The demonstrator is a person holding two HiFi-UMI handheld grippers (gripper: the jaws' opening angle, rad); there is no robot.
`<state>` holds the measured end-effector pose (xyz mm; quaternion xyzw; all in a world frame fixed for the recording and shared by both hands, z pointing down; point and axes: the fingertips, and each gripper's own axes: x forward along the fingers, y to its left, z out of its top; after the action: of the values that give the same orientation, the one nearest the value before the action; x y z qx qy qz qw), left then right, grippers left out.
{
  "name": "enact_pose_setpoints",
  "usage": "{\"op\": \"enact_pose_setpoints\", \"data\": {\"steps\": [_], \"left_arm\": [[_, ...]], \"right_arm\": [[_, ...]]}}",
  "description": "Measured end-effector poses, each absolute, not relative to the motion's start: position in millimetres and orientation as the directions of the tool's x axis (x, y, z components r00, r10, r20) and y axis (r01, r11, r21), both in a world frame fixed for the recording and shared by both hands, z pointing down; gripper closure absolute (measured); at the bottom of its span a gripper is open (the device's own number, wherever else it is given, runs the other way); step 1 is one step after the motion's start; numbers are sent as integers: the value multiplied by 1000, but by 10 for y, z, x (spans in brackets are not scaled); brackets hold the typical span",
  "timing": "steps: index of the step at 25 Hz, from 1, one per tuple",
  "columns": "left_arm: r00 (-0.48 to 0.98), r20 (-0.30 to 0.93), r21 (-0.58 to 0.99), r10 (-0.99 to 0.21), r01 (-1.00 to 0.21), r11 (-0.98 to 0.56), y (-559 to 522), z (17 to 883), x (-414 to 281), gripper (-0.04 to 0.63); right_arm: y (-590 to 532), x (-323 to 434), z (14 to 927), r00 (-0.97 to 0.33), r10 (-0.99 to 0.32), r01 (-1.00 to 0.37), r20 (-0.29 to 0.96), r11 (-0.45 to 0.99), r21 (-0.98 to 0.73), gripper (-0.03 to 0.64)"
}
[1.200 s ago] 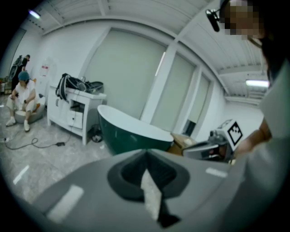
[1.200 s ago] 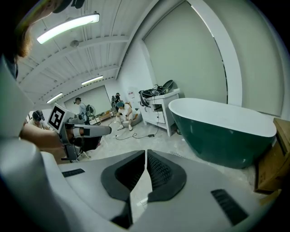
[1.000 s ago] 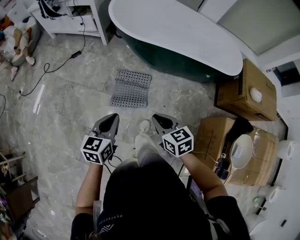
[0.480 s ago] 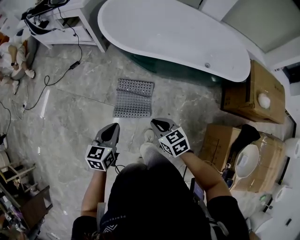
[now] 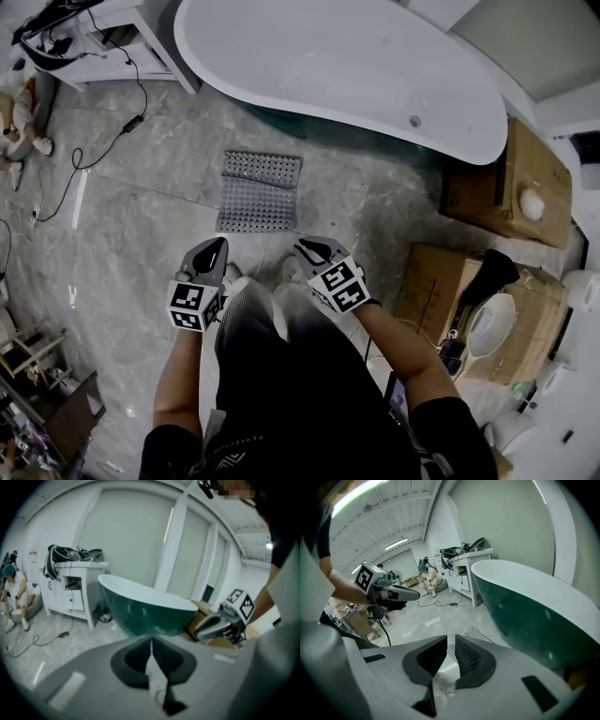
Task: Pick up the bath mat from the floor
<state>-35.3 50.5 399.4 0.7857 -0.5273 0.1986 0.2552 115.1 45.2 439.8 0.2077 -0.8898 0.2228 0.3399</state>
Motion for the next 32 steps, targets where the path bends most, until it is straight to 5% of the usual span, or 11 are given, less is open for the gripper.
{"op": "enact_pose_setpoints", "data": {"steps": [16, 32], "left_arm": [[542, 724, 204, -427, -759, -618, 140, 5399, -576, 530], [437, 814, 228, -382, -846, -482, -106, 6962, -1348, 472]], "right_arm": [[-92, 740, 5579, -579, -284, -658, 764, 716, -233, 531], [-157, 380, 7132, -467, -285, -797, 837, 546, -258, 474]]}}
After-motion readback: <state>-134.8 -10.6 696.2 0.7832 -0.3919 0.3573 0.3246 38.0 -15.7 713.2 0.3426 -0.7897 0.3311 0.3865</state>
